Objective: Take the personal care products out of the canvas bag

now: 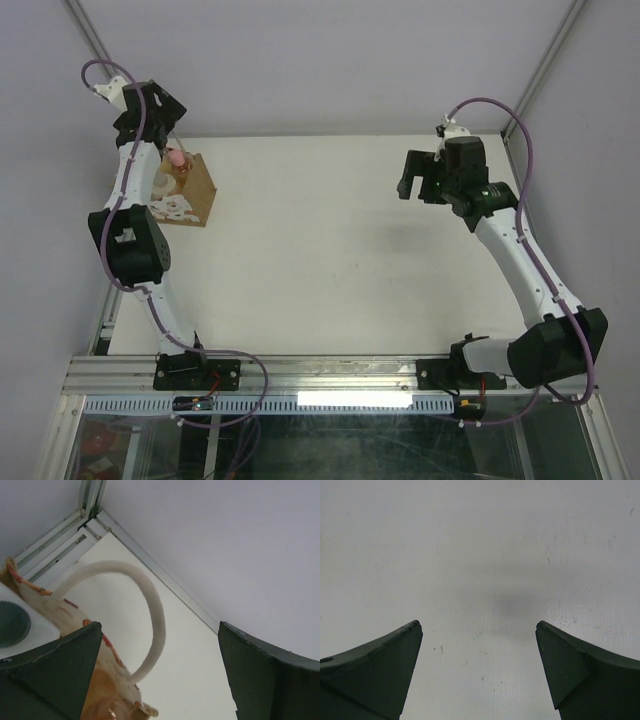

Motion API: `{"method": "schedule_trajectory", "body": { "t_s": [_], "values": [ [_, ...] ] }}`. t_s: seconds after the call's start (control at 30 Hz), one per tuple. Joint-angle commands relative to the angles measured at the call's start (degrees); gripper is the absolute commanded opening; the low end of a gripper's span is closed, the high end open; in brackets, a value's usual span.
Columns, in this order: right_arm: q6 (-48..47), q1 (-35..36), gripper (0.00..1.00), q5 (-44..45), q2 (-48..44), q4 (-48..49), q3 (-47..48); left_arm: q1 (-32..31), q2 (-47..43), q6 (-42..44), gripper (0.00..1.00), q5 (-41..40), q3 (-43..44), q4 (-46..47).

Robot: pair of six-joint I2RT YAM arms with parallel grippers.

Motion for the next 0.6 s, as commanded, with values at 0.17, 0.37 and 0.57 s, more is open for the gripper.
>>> {"method": "schedule_trajectory", "body": {
  "t_s": [0.17, 0.37, 0.57],
  "values": [
    [-0.11, -1.06, 1.0, 0.96, 3.96, 5.36, 7.39, 1.38, 7.4, -5.78, 0.77, 4.98, 11.5, 5.46],
    [0.0, -1.07, 1.0, 0.3, 4.79, 5.89, 8.17, 1.41, 8.79, -8.4, 0.49, 13.88, 12.63, 6.07],
    [0.35, -1.14, 1.0, -1.57, 4.96, 5.67, 7.84, 0.72, 7.93, -8.66, 0.21, 21.91, 12.48, 6.76]
  ]
}}
